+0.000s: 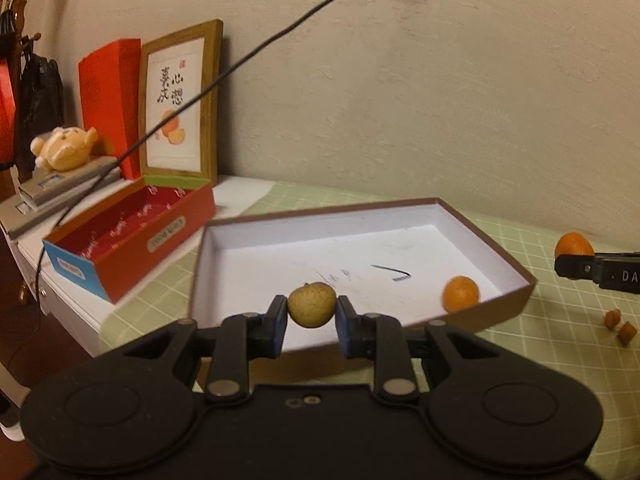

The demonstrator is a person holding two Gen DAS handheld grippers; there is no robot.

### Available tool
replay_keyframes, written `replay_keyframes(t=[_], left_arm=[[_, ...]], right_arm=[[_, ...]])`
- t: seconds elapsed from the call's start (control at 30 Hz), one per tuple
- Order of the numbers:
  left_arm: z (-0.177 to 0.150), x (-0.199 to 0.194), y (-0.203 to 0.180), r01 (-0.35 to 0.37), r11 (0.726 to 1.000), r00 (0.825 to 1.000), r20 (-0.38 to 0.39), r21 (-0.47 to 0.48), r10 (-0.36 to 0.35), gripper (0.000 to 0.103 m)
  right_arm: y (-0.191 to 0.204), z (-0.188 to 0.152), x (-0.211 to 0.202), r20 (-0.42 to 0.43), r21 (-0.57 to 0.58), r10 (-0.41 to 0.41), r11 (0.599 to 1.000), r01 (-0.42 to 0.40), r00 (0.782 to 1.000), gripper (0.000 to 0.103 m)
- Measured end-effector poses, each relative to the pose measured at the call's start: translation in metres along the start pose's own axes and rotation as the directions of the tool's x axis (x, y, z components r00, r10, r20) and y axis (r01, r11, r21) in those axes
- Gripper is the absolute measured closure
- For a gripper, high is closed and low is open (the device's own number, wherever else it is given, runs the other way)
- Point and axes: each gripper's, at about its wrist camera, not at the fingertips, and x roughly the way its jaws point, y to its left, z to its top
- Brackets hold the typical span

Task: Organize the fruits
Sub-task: 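Carry the brown fruit and large orange over the white box with both tools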

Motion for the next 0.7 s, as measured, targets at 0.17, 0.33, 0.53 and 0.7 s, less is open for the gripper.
replay_keyframes(t=[0.17,0.33,0.53,0.7], left_arm=[[0.016,0.000,0.013,-0.024,0.999,0.999,0.031,-0.040,0.025,0.087],[0.014,0.006,0.015,-0.028,0.998,0.999,0.028,-0.059,0.030,0.087],[0.008,0.017,0.018,-0.057,0.997,0.998,0.006,-0.059,0.057,0.087],[0.007,0.022,0.021,-0.067,0.996,0.998,-0.002,-0.063,0.067,0.087]], right_arm=[[0.018,0.012,0.015,0.019,-0.028,0.029,0.999,-0.028,0.999,0.063],[0.036,0.014,0.029,0.020,-0.041,0.060,0.997,-0.059,0.998,0.063],[0.047,0.013,0.039,0.019,-0.068,0.078,0.995,-0.076,0.997,0.063],[0.051,0.012,0.046,0.020,-0.066,0.084,0.994,-0.082,0.996,0.063]])
